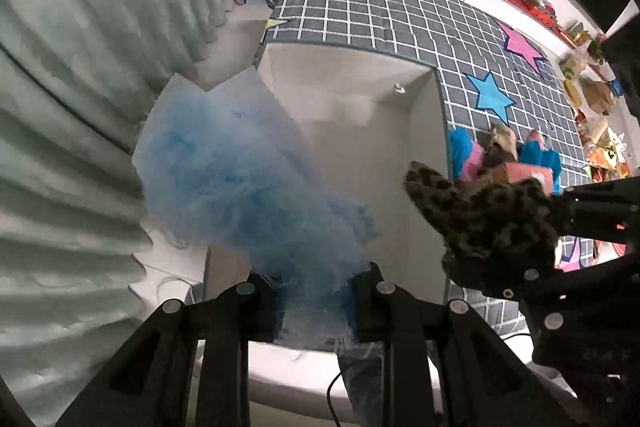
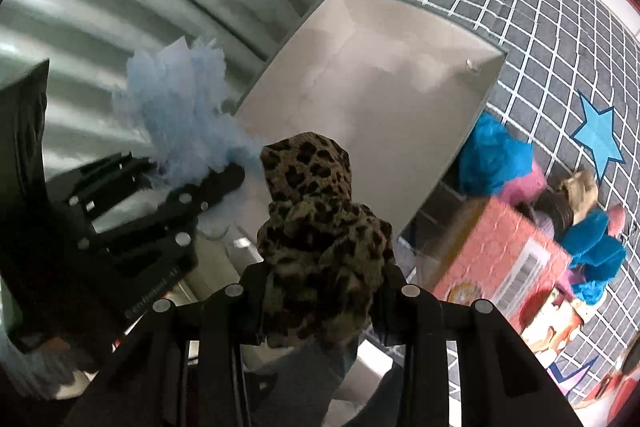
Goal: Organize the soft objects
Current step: 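Carry the blue plush and leopard scarf with both tools over the white box, then open both tools to drop the plush and scarf into the white box, then move both tools back to the pile of soft items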
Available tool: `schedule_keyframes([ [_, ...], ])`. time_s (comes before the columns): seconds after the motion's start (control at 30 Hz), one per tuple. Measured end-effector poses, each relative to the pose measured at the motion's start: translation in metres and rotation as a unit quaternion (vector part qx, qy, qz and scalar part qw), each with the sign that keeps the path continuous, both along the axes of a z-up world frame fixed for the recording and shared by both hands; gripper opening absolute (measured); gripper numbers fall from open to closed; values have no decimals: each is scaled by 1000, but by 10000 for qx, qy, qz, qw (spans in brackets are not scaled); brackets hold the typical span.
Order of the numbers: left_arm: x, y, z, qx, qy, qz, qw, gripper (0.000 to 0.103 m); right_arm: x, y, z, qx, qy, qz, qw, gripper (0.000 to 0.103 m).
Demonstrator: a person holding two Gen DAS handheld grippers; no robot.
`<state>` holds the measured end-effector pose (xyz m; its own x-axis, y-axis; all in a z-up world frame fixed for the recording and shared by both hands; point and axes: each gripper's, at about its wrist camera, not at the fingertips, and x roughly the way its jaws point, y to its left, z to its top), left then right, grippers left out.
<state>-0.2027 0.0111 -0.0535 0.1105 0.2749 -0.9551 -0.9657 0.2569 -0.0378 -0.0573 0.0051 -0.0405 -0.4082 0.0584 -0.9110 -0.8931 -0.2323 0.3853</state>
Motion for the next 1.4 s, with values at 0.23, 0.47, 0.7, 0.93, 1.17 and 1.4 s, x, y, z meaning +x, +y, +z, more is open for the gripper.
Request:
schedule_keyframes([
  [0.23, 8, 38, -10, -18, 92, 158, 9998, 26, 10, 41, 6, 115, 71, -387, 9992, 39],
  [0.47, 18, 70, -29, -190, 92, 389, 9990, 26, 19, 80, -3, 51, 69, -716, 9974, 39],
  [0.7, 28, 75, -35, -134, 237, 245, 9993, 48, 35, 87, -11, -12, -3, -953, 9954, 39],
  [0.93, 32, 78, -39, -88, 235, 297, 9992, 103, 39, 88, -11, 43, -165, -1046, 9944, 87],
  [1.17, 35, 81, -47, -382, -38, 286, 9989, 103, 44, 84, -10, 72, -203, -1111, 9936, 103],
  [1.4, 40, 81, -43, -391, -12, 328, 9987, 103, 49, 81, -5, 89, -207, -1151, 9931, 103],
])
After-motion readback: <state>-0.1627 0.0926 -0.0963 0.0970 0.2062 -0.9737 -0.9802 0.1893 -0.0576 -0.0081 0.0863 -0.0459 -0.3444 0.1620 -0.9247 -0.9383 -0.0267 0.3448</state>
